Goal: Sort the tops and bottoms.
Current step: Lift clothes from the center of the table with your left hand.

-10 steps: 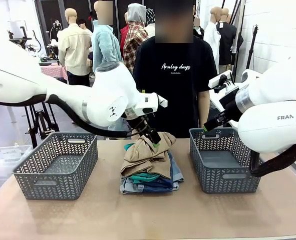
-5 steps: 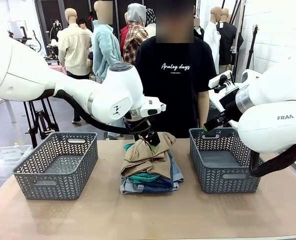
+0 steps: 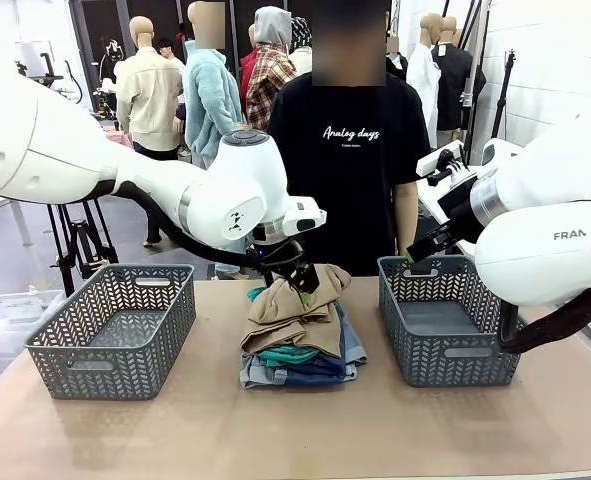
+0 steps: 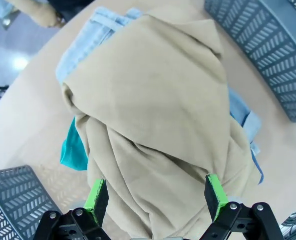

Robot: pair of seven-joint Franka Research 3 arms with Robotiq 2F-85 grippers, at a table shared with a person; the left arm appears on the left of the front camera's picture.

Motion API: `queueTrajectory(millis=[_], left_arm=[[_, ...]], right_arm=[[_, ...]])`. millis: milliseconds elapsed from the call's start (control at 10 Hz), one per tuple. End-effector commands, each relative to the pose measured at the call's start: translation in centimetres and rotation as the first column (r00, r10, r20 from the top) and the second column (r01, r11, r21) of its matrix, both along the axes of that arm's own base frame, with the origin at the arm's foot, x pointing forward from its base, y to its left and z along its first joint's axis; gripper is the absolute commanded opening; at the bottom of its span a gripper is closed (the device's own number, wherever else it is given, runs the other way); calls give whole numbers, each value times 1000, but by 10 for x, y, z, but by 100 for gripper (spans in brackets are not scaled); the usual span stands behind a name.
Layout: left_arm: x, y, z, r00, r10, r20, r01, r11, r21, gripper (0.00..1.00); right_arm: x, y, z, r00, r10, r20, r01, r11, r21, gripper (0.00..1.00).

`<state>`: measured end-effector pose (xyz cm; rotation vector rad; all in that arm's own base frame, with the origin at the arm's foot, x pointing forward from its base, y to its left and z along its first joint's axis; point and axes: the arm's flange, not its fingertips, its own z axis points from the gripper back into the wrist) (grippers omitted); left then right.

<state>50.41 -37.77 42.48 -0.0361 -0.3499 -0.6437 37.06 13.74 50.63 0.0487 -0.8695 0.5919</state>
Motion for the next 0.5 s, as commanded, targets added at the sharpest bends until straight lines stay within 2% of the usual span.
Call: queueTrajectory(millis=[0,300,400], left_arm=[[6,-3,-4,999,43,-7,-43,999,12,100],[9,-3,-15,998,36,-54,-35,999,19,100],[9,-4,-16,998,28,-63,-27,999,22,83]], right_arm=[[0,0,0,1000,-2,5,2,1000,-2,100],[0,0,0,1000,-2,5,2,1000,-2,100],[0,0,0,1000,-2,5,2,1000,-2,100]])
